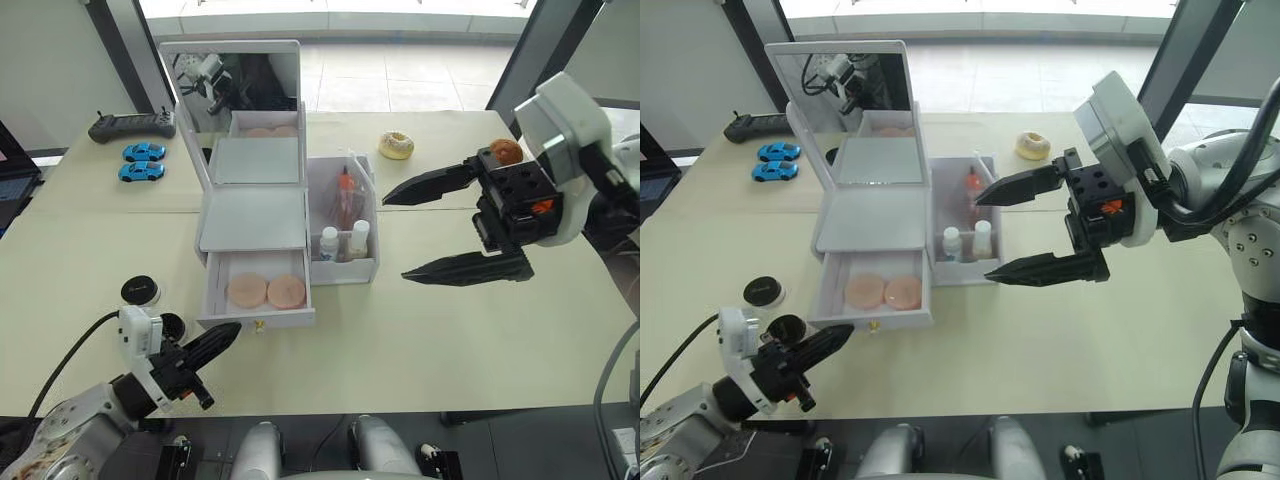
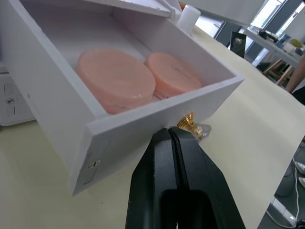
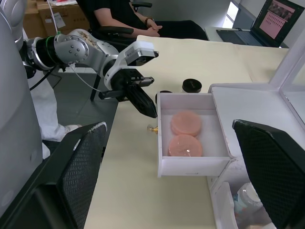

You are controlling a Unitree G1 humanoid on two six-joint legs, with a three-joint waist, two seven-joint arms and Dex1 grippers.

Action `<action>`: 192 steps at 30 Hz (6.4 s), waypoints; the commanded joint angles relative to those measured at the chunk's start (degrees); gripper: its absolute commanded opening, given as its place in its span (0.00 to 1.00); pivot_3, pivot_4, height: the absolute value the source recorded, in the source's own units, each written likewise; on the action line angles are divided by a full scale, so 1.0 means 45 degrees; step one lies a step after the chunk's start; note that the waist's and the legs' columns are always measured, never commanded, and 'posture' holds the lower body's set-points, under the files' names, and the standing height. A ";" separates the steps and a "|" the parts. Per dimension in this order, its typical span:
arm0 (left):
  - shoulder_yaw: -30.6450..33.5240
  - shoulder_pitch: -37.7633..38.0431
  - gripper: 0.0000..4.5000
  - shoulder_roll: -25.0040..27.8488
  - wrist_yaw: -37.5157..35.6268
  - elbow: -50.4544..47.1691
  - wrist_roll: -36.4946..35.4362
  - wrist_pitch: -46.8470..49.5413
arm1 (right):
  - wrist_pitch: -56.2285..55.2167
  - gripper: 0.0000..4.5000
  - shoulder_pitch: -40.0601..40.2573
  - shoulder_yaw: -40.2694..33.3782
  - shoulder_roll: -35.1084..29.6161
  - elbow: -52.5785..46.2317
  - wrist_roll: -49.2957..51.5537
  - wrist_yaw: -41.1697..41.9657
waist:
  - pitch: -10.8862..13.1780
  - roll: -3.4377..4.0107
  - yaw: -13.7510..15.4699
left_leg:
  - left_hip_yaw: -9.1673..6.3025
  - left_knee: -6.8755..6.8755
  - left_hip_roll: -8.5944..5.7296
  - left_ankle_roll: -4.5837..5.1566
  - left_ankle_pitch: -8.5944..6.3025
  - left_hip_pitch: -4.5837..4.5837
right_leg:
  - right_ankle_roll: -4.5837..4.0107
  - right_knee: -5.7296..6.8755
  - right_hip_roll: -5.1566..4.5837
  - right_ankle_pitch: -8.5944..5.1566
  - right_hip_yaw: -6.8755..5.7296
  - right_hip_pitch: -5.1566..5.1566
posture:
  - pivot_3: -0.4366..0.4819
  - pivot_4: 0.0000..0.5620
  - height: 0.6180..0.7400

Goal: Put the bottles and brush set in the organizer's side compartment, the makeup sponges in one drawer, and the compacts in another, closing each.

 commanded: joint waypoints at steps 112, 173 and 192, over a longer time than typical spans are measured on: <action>-0.5333 -0.2479 0.98 -0.4330 0.7631 0.2756 0.7525 -0.4426 | -0.0006 1.00 0.0826 0.0669 0.1833 -0.1265 -0.2352 -0.2841 | -0.0034 -0.0034 0.0028 | -0.0036 0.0011 -0.0018 0.0000 0.0001 -0.0016 | 0.0016 0.0004 0.0008 0.0023 0.0003 0.0016 | 0.48 0.27 1.00; -0.4529 0.0337 0.12 -0.2519 0.5411 -0.0602 0.2374 -0.0605 | 0.0217 1.00 0.1473 0.1099 0.2757 -0.1712 -0.2799 -0.4940 | -0.0033 -0.0024 0.0000 | -0.0040 0.0007 -0.0018 0.0000 0.0000 -0.0029 | 0.0069 -0.0008 0.0006 -0.0010 -0.0004 -0.0002 | 0.48 0.27 1.00; -0.4348 0.0476 0.33 -0.1525 0.4248 -0.0567 0.0616 -0.0141 | 0.0185 1.00 0.1780 0.0915 0.2722 -0.1856 -0.2963 -0.4875 | -0.0029 -0.0021 0.0009 | -0.0037 0.0006 -0.0018 0.0000 0.0000 -0.0035 | 0.0071 -0.0016 0.0002 -0.0015 -0.0003 -0.0012 | 0.48 0.27 1.00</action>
